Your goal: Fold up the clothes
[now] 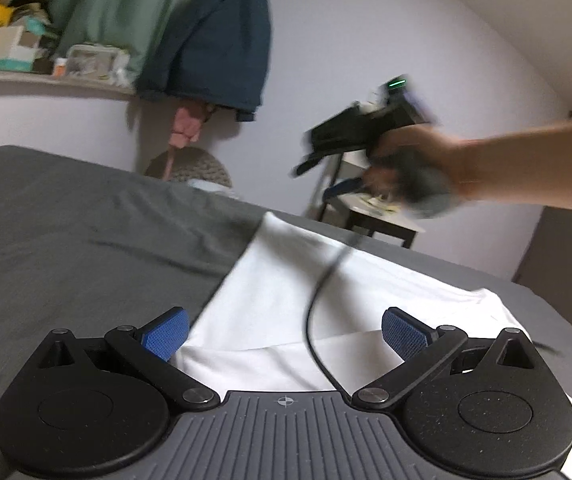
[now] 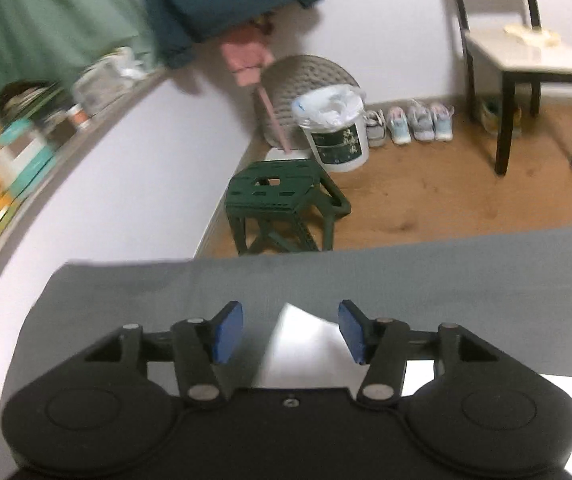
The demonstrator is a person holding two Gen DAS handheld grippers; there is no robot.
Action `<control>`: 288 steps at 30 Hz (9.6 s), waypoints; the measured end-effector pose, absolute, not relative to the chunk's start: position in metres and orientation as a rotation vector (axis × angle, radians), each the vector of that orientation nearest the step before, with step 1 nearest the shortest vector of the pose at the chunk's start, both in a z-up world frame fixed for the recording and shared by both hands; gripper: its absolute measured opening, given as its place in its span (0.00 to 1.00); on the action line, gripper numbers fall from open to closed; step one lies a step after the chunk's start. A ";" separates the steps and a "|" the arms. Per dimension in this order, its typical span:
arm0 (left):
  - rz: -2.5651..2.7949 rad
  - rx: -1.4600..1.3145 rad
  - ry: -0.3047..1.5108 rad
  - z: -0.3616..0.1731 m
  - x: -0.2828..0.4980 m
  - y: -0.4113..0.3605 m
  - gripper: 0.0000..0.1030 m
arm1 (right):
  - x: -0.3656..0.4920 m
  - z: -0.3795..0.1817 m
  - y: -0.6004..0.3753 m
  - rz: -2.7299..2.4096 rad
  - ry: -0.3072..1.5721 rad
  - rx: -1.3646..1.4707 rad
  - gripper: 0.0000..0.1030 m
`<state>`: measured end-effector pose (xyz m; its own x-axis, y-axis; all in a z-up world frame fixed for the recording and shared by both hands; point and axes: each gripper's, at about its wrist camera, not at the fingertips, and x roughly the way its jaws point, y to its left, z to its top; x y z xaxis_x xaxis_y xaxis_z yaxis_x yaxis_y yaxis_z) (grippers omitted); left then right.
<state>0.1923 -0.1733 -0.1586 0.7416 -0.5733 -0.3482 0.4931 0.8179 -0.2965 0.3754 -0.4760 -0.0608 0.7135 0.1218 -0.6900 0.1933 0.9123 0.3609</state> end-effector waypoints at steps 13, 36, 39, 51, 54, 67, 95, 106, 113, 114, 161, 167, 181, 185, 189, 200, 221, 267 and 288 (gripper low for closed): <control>-1.063 -0.059 0.446 -0.135 0.154 -0.202 1.00 | 0.087 -0.076 -0.631 -0.307 0.758 0.518 0.66; -1.052 -0.316 0.645 -0.156 0.173 -0.172 1.00 | 0.020 -0.113 -0.662 -0.349 0.537 0.766 0.66; -1.036 -0.307 0.649 -0.156 0.173 -0.170 1.00 | -0.038 -0.107 -0.663 -0.420 0.547 0.764 0.68; -1.123 -0.160 0.634 -0.146 0.144 -0.192 1.00 | -0.240 -0.118 -0.746 -0.887 0.570 0.802 0.50; -1.126 -0.140 0.632 -0.143 0.134 -0.190 1.00 | -0.254 -0.132 -0.784 -1.003 0.617 0.766 0.41; -1.033 -0.178 0.665 -0.152 0.133 -0.184 1.00 | -0.271 -0.171 -0.843 -1.014 0.661 0.791 0.19; -0.993 -0.374 0.490 -0.117 0.158 -0.158 1.00 | -0.055 0.057 -0.590 -0.362 0.233 0.625 0.03; -0.851 -0.562 0.450 -0.121 0.192 -0.122 1.00 | 0.185 0.039 -0.483 -0.248 0.459 0.511 0.03; -0.746 -0.600 0.491 -0.137 0.214 -0.118 1.00 | 0.250 -0.009 -0.456 -0.188 0.619 0.522 0.03; -0.735 -0.606 0.499 -0.139 0.217 -0.117 1.00 | 0.258 -0.017 -0.452 -0.179 0.642 0.526 0.03; -0.694 -0.580 0.603 -0.171 0.228 -0.129 1.00 | 0.296 -0.134 -0.477 -0.111 0.796 0.503 0.29; -0.694 -0.575 0.610 -0.173 0.228 -0.130 1.00 | 0.296 -0.129 -0.432 0.013 0.827 0.305 0.29; -0.697 -0.577 0.606 -0.171 0.225 -0.128 1.00 | 0.273 -0.124 -0.376 0.137 0.751 -0.057 0.10; -0.694 -0.583 0.607 -0.172 0.225 -0.129 1.00 | 0.276 -0.117 -0.385 0.101 0.719 -0.093 0.07; -0.699 -0.586 0.605 -0.172 0.225 -0.130 1.00 | 0.293 -0.109 -0.410 0.005 0.709 -0.055 0.07; -0.696 -0.585 0.620 -0.177 0.232 -0.129 1.00 | 0.314 -0.115 -0.471 -0.168 0.784 0.270 0.31; -1.325 -0.434 1.026 -0.154 0.121 -0.235 1.00 | -0.148 -0.087 -0.513 -0.369 0.671 0.648 0.56; -1.166 -0.081 0.999 -0.192 -0.057 -0.318 0.21 | 0.026 -0.150 -0.597 0.712 1.438 0.274 0.09; -1.083 -0.283 1.395 -0.206 -0.031 -0.276 0.14 | -0.040 -0.096 -0.605 0.375 1.108 0.320 0.45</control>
